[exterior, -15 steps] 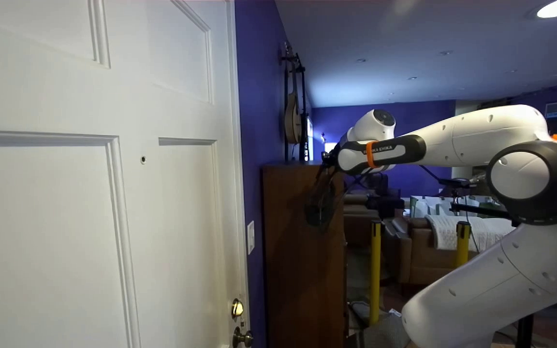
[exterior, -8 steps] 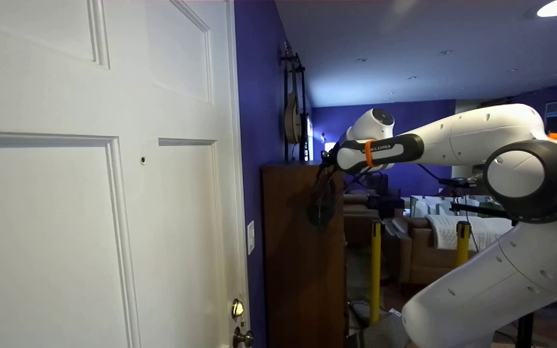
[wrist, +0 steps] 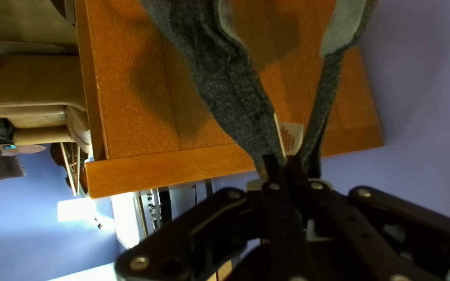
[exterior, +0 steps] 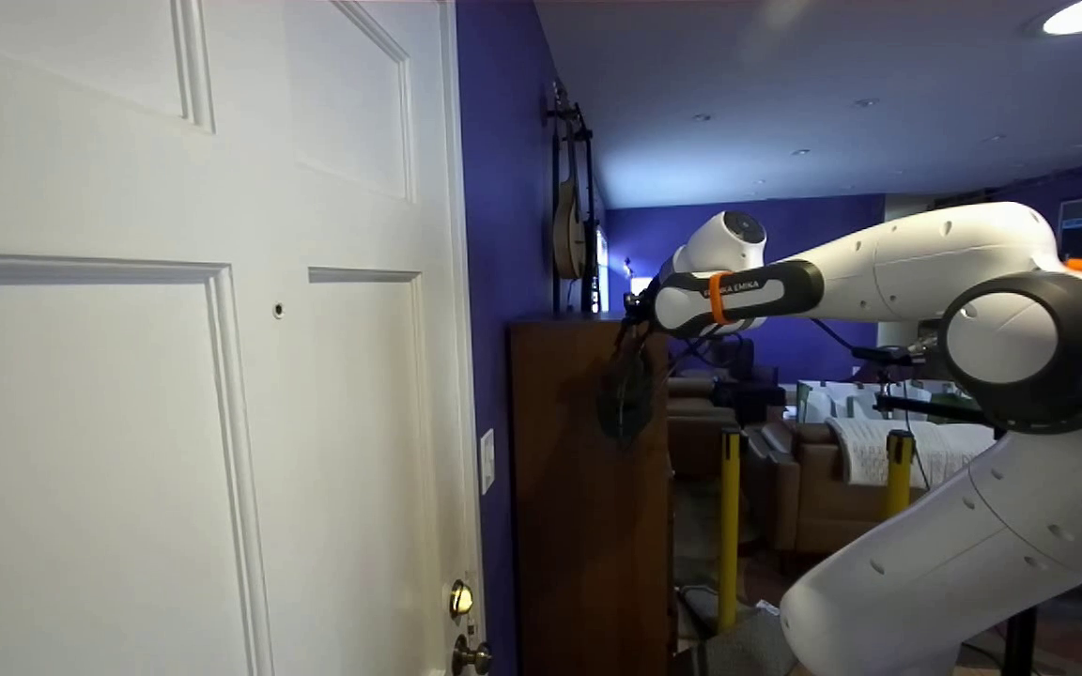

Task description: Remove the half head cap and put it on top of the cabinet

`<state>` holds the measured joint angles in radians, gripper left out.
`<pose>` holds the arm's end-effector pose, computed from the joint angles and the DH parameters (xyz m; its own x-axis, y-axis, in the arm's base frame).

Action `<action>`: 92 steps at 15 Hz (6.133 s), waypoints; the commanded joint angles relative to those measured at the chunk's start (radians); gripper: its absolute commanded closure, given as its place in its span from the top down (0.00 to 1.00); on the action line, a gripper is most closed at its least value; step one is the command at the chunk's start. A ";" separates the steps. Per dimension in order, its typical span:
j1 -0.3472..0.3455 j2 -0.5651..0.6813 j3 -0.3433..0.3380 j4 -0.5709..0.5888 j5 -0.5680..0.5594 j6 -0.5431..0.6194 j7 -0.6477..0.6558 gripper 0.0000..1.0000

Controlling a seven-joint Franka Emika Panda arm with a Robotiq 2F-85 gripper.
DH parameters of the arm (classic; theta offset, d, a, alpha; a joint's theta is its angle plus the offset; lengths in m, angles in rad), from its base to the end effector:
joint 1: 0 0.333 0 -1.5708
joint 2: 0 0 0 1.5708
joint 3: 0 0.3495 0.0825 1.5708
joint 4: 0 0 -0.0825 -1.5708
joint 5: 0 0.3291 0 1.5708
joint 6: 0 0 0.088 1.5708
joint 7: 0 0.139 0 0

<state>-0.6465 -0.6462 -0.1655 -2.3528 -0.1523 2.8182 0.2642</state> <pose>0.2329 -0.2747 0.7121 0.1659 -0.4549 0.8750 -0.7558 -0.6286 -0.1835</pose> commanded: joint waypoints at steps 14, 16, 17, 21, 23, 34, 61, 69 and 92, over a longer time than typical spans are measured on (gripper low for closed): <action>-0.180 0.375 -0.027 0.472 0.072 0.261 0.173 0.01; -0.141 0.312 -0.051 0.401 0.077 0.240 0.120 0.06; -0.154 0.338 -0.047 0.420 0.077 0.247 0.132 0.06; -0.161 0.366 -0.042 0.449 0.077 0.251 0.141 0.06; -0.161 0.366 -0.042 0.451 0.077 0.251 0.141 0.01; -0.397 0.510 0.171 0.743 -0.054 -0.124 0.701 0.01; -0.376 0.816 0.188 1.037 -0.044 -0.077 1.058 0.01; -0.345 0.973 0.170 1.204 -0.040 -0.170 1.308 0.01; -0.348 1.136 0.184 1.546 -0.006 -0.515 1.614 1.00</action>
<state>-0.9909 0.4470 0.0108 -0.8967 -0.1846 2.4066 1.8748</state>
